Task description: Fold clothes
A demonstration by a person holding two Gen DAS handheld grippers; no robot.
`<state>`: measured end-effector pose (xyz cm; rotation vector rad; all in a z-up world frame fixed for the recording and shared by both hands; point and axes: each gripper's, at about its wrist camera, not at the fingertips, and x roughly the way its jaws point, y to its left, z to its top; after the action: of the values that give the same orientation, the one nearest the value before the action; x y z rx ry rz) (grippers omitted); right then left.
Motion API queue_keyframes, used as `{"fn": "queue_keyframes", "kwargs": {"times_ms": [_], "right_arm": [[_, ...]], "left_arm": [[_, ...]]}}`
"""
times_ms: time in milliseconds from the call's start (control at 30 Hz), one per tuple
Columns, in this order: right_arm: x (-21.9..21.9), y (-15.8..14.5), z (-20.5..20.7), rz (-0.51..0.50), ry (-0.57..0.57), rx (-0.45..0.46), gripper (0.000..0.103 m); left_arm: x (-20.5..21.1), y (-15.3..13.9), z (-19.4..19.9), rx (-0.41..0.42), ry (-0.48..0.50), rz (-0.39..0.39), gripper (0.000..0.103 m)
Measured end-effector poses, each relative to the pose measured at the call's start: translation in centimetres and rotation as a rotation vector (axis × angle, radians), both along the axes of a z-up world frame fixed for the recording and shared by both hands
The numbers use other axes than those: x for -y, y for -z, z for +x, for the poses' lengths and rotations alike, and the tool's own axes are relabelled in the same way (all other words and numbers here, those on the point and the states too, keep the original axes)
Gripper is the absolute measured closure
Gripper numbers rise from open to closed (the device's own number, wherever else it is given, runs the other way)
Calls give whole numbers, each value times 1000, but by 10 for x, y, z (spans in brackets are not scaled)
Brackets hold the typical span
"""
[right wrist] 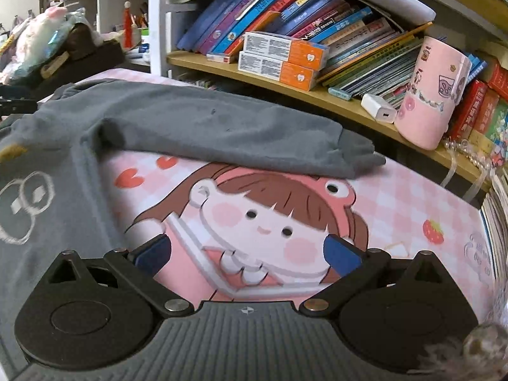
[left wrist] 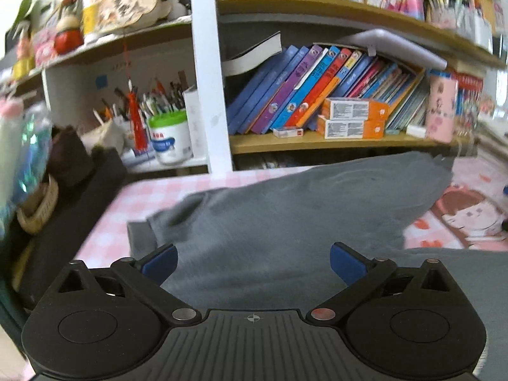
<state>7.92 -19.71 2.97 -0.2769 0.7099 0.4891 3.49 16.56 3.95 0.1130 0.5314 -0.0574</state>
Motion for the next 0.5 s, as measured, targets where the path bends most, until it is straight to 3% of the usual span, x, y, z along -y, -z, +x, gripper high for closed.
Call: {"fn": "queue_keyframes", "kwargs": {"times_ms": [233, 500], "right_arm": [[-9, 1, 37, -9, -16, 15, 0], [-15, -1, 106, 11, -11, 33, 0]], "left_arm": [[3, 5, 29, -27, 44, 98, 0], [-10, 7, 75, -12, 71, 114, 0]]}}
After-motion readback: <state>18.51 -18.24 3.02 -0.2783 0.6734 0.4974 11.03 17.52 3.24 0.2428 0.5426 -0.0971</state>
